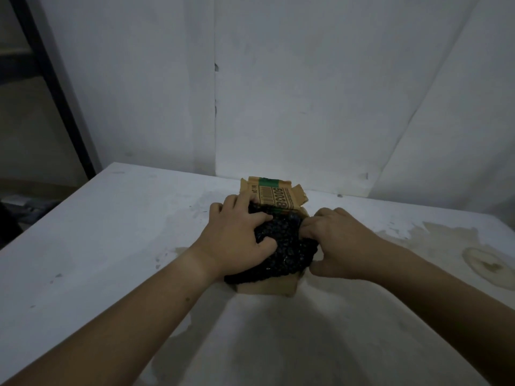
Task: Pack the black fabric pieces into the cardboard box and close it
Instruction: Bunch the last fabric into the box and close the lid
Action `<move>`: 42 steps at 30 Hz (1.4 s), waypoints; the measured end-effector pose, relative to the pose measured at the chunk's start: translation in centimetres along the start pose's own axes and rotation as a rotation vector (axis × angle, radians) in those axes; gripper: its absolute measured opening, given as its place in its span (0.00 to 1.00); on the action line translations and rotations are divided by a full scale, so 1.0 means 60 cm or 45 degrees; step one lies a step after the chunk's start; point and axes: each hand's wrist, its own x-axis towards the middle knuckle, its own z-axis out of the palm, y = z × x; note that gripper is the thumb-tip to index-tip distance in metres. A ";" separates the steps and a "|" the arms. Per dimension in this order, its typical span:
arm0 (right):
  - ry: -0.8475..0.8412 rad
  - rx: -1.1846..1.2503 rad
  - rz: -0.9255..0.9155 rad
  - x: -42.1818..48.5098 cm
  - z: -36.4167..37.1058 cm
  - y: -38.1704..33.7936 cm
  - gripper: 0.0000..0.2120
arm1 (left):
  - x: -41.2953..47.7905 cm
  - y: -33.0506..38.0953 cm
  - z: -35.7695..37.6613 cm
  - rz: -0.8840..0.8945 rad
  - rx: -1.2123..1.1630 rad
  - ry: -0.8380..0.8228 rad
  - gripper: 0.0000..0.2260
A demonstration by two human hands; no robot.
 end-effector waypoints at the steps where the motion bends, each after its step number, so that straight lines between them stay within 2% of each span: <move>1: -0.010 0.012 0.000 0.001 -0.002 0.000 0.13 | 0.000 0.000 -0.001 0.001 0.010 -0.008 0.30; 4: 0.000 0.050 -0.034 -0.008 -0.009 0.004 0.16 | -0.001 -0.002 -0.004 -0.005 0.028 -0.032 0.29; 6: 0.115 0.172 -0.028 -0.023 -0.018 0.003 0.20 | 0.000 -0.003 -0.006 -0.019 0.035 -0.061 0.29; 9: 0.333 0.299 -0.033 -0.040 -0.025 0.003 0.12 | 0.003 -0.003 -0.010 -0.020 0.059 -0.088 0.29; 11: 0.333 0.341 -0.014 -0.042 -0.021 -0.001 0.07 | 0.003 0.001 -0.016 -0.013 0.049 -0.104 0.29; 13: 0.336 0.419 0.034 -0.035 -0.015 -0.004 0.06 | -0.002 0.001 -0.025 0.001 -0.039 -0.087 0.31; 16: 0.399 0.558 0.146 -0.017 -0.006 -0.004 0.09 | -0.036 -0.002 -0.038 0.124 -0.170 0.059 0.32; 18: 0.475 0.653 0.233 -0.005 0.004 -0.007 0.11 | -0.071 -0.008 -0.038 0.192 -0.173 0.136 0.30; 21: 0.509 0.693 0.290 0.009 0.010 -0.019 0.12 | -0.105 -0.022 -0.033 0.186 -0.138 0.136 0.25; 24: 0.480 0.634 0.262 -0.002 -0.003 -0.023 0.09 | -0.104 -0.029 -0.037 0.171 -0.151 0.193 0.15; 27: 0.563 0.499 0.194 -0.044 -0.015 -0.019 0.06 | -0.098 -0.029 -0.035 0.150 -0.164 0.211 0.11; 30: 0.358 0.294 0.104 -0.070 -0.016 -0.025 0.12 | -0.095 -0.026 -0.024 0.155 -0.167 0.221 0.10; 33: 0.228 0.243 0.044 -0.058 -0.008 -0.034 0.17 | -0.095 -0.023 -0.019 0.153 -0.181 0.253 0.10; 39: 0.134 0.313 0.018 -0.041 0.002 -0.037 0.14 | -0.095 -0.021 -0.020 0.141 -0.192 0.271 0.09; 42: 0.213 0.398 0.025 -0.055 0.008 -0.034 0.17 | -0.095 -0.024 -0.020 0.134 -0.177 0.241 0.09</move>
